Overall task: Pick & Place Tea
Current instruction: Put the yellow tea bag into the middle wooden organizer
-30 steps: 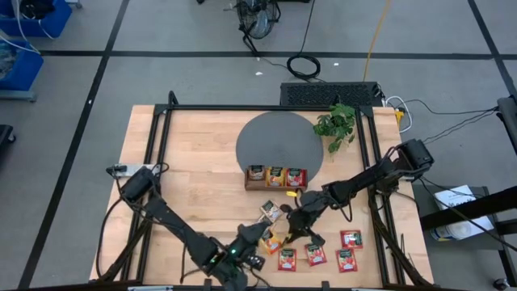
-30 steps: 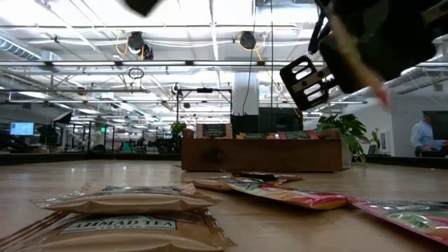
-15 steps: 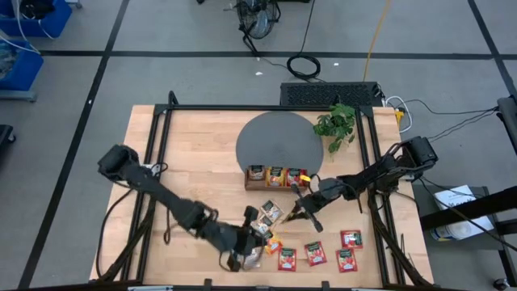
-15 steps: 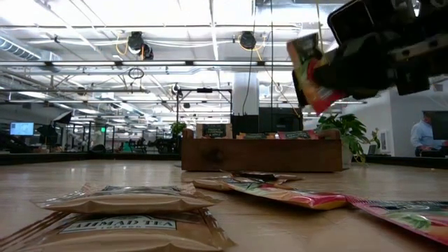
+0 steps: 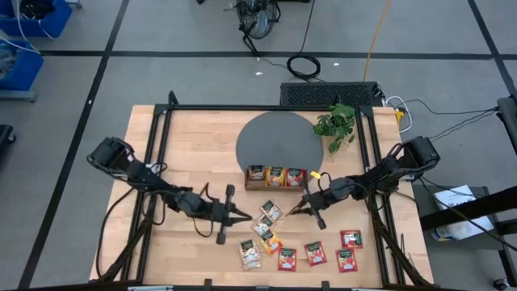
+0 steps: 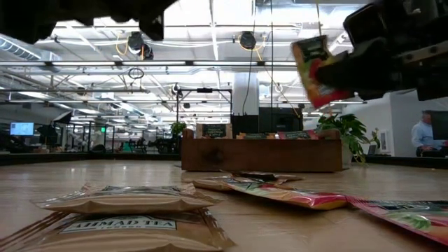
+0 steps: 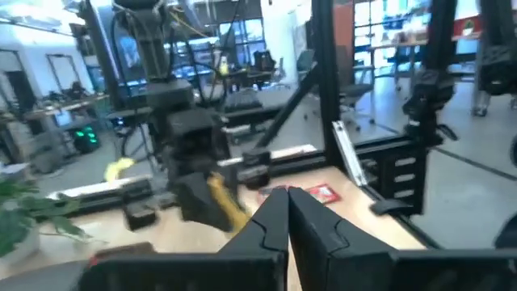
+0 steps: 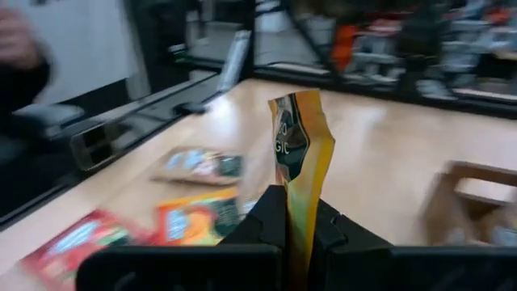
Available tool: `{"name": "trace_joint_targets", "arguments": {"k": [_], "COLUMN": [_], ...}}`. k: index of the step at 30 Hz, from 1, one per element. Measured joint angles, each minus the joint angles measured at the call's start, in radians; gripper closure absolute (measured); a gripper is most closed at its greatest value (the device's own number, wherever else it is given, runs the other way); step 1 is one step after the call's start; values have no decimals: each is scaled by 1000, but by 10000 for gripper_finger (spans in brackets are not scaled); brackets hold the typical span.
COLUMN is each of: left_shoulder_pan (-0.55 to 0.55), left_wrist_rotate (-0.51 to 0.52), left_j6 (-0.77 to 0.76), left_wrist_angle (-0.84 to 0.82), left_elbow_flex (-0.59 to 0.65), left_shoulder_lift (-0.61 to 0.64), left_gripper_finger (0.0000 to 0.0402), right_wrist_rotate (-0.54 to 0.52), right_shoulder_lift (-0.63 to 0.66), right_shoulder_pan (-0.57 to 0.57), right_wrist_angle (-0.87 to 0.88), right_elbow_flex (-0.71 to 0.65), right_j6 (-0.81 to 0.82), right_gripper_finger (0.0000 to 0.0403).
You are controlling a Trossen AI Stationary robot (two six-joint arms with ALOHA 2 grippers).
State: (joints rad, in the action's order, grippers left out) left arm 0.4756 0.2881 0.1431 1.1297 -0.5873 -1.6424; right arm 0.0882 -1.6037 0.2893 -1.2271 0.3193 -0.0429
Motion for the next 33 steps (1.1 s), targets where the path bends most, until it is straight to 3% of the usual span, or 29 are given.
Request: {"name": "trace_joint_targets", "arguments": {"k": [4, 10, 14, 19, 21, 26, 30, 33], "left_shoulder_pan": [0, 2, 5, 12, 23, 61, 48, 26], "left_wrist_rotate": [1, -105, -104, -105, -104, 59, 218, 200], "left_j6": [-83, -198, -216, -259, -210, -60, -97, -128], "left_wrist_angle": [-23, -34, -53, -120, -174, -187, -219, -259], "left_elbow_flex": [11, -39, -95, -173, -194, -190, -184, -182], "left_shoulder_lift": [-3, -99, -174, -206, -198, -114, -75, -80], "left_gripper_finger": [381, 381, 380, 380, 380, 389, 397, 385], "right_wrist_rotate": [-94, -122, -154, -272, -350, -526, -534, -534], "right_shoulder_lift": [-1, -1, -1, -1, -1, -1, -1, -1], "right_shoulder_pan": [6, 26, 56, 124, 160, 236, 264, 276], "right_wrist_angle": [-56, -100, -101, -91, -59, -19, -14, 2], "right_elbow_flex": [1, 35, 57, 81, 82, 81, 81, 81], "right_j6": [5, -4, -22, -92, -123, -197, -186, -162], "right_gripper_finger": [403, 403, 403, 403, 403, 403, 403, 402]}}
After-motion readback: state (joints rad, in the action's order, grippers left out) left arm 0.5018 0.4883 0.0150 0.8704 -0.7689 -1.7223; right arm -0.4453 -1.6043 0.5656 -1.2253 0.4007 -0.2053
